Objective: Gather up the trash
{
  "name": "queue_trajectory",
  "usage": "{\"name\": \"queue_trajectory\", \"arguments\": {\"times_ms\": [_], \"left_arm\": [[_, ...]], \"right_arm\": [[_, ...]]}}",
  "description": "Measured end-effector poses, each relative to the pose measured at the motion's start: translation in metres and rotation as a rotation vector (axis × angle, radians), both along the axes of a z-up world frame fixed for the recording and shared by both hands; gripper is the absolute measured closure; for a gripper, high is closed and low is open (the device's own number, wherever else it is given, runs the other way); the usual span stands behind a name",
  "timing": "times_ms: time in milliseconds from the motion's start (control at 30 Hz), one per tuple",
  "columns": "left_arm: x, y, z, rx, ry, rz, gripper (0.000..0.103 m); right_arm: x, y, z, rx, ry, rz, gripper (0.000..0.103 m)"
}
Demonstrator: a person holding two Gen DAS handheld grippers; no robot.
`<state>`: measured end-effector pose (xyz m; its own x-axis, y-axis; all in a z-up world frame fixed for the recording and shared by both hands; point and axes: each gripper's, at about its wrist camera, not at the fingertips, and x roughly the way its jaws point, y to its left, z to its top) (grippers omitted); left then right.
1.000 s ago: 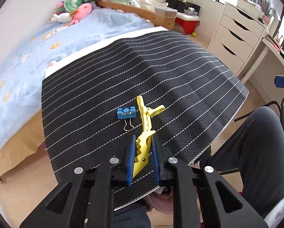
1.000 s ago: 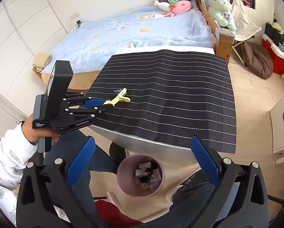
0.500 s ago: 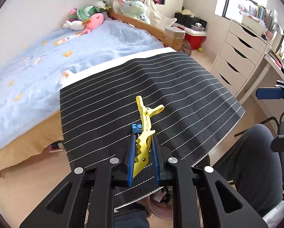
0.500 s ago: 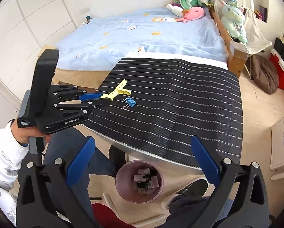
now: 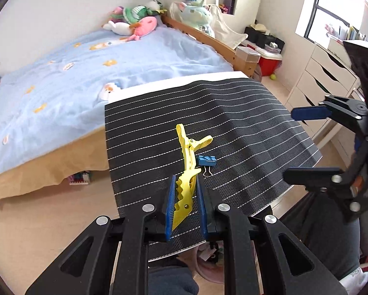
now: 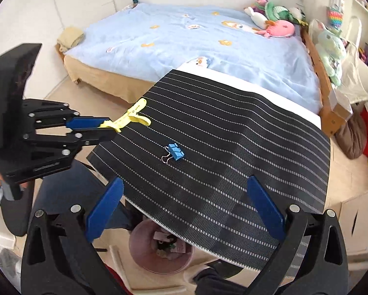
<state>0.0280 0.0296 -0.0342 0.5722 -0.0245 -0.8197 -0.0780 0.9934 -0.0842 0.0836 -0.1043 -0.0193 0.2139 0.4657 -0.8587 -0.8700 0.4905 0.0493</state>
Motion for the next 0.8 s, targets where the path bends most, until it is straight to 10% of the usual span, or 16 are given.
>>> {"name": "queue_trajectory", "arguments": {"times_ms": [433, 800], "left_arm": [[-0.014, 0.016, -0.005, -0.022, -0.003, 0.04, 0.087], [-0.023, 0.028, -0.017, -0.05, 0.007, 0.064, 0.087]], "right_arm": [[0.01, 0.06, -0.045, -0.159, -0.017, 0.166, 0.011], [0.016, 0.08, -0.068, -0.213, -0.003, 0.206, 0.081]]}}
